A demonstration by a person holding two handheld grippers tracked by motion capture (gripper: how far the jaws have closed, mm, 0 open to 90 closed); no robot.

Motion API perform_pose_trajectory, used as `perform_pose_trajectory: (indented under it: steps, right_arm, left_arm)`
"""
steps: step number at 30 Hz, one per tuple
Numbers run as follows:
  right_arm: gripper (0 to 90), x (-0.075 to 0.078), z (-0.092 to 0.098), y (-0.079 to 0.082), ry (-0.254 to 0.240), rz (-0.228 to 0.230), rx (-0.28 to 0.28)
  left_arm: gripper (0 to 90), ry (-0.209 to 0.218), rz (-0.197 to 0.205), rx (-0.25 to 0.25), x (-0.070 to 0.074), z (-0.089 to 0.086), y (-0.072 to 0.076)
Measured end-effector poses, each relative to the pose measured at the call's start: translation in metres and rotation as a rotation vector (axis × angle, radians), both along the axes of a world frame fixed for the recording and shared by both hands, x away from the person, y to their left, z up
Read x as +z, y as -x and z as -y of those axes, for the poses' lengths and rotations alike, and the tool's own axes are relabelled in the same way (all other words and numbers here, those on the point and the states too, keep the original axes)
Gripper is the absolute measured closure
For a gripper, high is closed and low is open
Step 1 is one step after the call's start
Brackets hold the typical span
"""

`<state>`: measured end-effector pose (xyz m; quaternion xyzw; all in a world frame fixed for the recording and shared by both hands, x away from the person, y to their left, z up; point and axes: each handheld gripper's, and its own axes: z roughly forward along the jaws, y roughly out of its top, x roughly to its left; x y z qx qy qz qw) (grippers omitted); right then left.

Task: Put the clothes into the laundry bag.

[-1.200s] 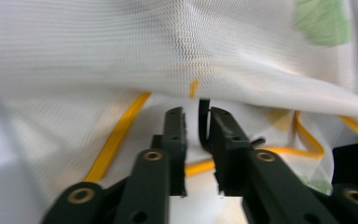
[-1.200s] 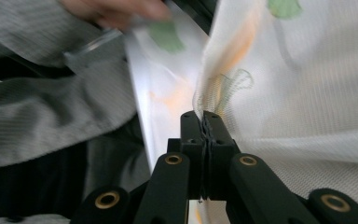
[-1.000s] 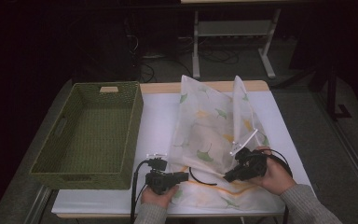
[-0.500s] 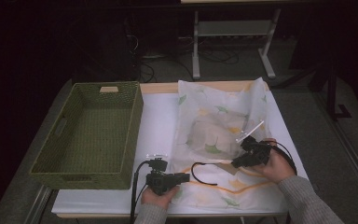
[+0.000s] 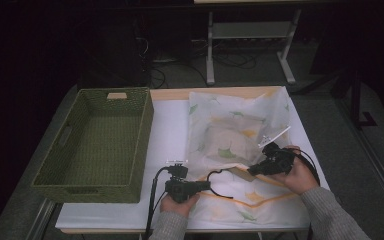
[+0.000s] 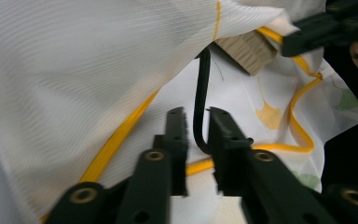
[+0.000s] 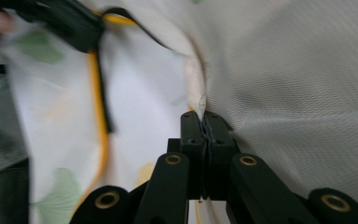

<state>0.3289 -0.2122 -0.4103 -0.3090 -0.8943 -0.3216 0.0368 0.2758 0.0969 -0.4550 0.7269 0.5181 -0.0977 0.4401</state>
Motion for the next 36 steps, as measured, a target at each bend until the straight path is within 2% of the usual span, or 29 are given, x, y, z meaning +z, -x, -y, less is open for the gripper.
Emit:
perform_pose_trajectory:
  steps: [2, 5, 11, 15, 17, 28, 36]
  right_arm:
    - [87.6, 0.005, -0.002, 0.005, -0.032, 0.007, 0.017]
    - [87.6, 0.012, -0.005, 0.011, -0.087, 0.013, 0.047]
    - [87.5, 0.026, -0.006, 0.027, -0.192, 0.011, 0.138]
    - [87.4, 0.028, -0.002, 0.036, -0.176, 0.002, 0.188]
    - [87.2, 0.027, 0.002, 0.037, -0.169, -0.007, 0.193]
    - [86.7, 0.024, 0.026, 0.031, -0.166, -0.023, 0.130]
    - [86.8, 0.028, 0.034, 0.025, -0.143, -0.015, 0.087]
  left_arm:
    - [85.2, -0.007, -0.001, -0.010, -0.002, 0.002, -0.002]
    - [85.7, -0.011, -0.002, -0.016, -0.004, 0.007, -0.003]
    - [83.6, -0.024, -0.006, 0.011, -0.005, 0.009, -0.005]
    - [77.8, -0.033, 0.009, 0.012, -0.001, 0.002, 0.001]
    - [76.0, -0.044, 0.017, 0.010, 0.001, -0.004, 0.005]
    - [68.5, -0.038, 0.007, 0.046, 0.006, -0.043, 0.027]
    - [59.6, -0.046, 0.004, 0.054, 0.006, -0.051, 0.034]
